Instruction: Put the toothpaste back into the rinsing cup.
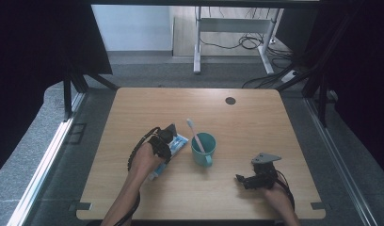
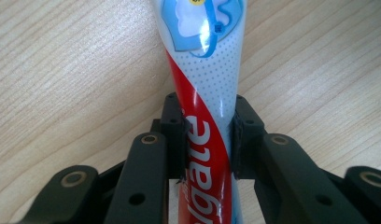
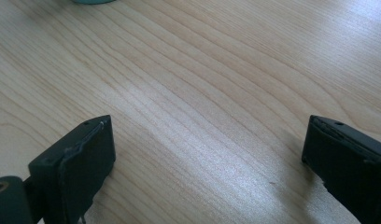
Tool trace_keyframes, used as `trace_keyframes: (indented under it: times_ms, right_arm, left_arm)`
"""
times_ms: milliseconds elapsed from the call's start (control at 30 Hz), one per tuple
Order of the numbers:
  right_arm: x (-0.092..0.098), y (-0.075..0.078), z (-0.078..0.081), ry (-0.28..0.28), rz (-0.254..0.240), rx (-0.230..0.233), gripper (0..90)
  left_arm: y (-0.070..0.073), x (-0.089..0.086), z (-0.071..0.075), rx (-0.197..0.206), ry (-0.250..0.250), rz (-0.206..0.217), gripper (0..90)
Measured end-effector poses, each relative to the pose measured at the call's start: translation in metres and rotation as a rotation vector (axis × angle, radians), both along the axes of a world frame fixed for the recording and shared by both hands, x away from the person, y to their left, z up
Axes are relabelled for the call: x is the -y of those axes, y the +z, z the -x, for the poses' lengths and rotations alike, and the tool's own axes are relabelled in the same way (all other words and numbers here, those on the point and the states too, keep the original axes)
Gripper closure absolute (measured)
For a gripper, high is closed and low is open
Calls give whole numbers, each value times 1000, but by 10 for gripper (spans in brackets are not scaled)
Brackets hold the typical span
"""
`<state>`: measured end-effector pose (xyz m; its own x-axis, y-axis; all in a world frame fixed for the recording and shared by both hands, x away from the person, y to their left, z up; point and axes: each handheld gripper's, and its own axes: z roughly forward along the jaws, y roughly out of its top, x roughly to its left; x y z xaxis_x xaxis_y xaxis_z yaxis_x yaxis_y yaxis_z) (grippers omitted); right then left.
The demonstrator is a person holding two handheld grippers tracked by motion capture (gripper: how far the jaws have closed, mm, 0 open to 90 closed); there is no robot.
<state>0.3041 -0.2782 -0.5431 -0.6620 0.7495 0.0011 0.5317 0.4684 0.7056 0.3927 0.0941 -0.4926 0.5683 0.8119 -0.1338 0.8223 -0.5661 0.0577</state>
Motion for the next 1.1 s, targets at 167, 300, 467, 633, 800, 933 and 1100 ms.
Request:
trace_keyframes:
  times_ms: [167,300,467,633,800,933,1100]
  right_arm:
    - [0,0,0,0,0,0,22]
    - [0,0,0,0,0,0,22]
    - [0,0,0,0,-1,1,22]
    - [0,0,0,0,-1,1,22]
    - [0,0,0,0,-1,0,22]
    - [0,0,0,0,-1,0,22]
    - [0,0,0,0,0,0,22]
  left_arm:
    - [0,-5,1,8,-7,27,727]
    - [2,-10,2,12,-10,60,728]
    - [7,-16,5,37,-11,102,729]
    - [13,-25,9,82,5,151,729]
    - [19,-32,14,128,8,188,729]
    - [25,-37,19,166,8,210,730]
    - [33,-41,25,218,8,232,730]
